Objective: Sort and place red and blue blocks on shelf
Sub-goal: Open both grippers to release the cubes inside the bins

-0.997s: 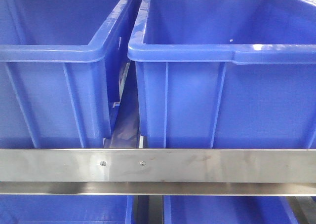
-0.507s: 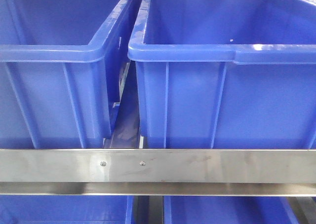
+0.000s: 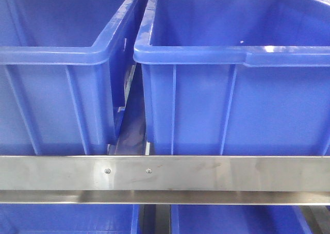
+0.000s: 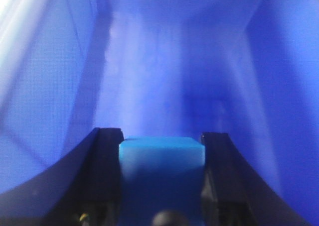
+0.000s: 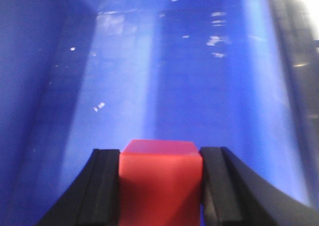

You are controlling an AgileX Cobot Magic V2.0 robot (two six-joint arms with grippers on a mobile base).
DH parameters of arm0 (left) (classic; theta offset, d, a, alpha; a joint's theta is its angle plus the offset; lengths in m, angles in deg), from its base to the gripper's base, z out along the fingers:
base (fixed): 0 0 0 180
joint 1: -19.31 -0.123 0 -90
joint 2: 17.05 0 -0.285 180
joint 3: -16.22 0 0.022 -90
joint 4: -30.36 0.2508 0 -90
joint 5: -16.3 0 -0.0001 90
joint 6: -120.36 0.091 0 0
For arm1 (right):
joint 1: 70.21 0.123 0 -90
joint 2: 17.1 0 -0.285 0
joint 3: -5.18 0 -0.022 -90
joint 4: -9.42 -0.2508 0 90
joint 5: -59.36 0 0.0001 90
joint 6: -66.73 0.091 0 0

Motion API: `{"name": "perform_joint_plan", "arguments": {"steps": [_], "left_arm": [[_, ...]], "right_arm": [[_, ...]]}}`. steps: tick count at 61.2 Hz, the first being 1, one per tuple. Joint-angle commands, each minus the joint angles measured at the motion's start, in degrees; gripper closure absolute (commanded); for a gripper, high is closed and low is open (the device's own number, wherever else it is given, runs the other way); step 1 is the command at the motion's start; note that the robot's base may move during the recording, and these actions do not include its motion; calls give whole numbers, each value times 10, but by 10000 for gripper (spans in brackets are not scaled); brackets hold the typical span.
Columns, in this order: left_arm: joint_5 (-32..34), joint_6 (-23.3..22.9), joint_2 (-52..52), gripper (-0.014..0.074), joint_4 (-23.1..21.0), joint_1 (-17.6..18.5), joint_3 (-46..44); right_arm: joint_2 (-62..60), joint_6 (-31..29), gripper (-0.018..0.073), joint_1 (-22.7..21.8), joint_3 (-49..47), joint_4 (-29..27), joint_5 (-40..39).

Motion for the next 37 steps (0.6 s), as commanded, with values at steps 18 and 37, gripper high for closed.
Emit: {"name": "perform_joint_plan", "arguments": {"steps": [18, 37], "left_arm": [[57, -5, -36, 461, -5, 2, -38], [49, -1, -36, 114, -9, 2, -38]], "right_arm": [[41, -4, 501, 13, -48, -3, -50], [41, -20, 15, 13, -48, -3, -42]]}}
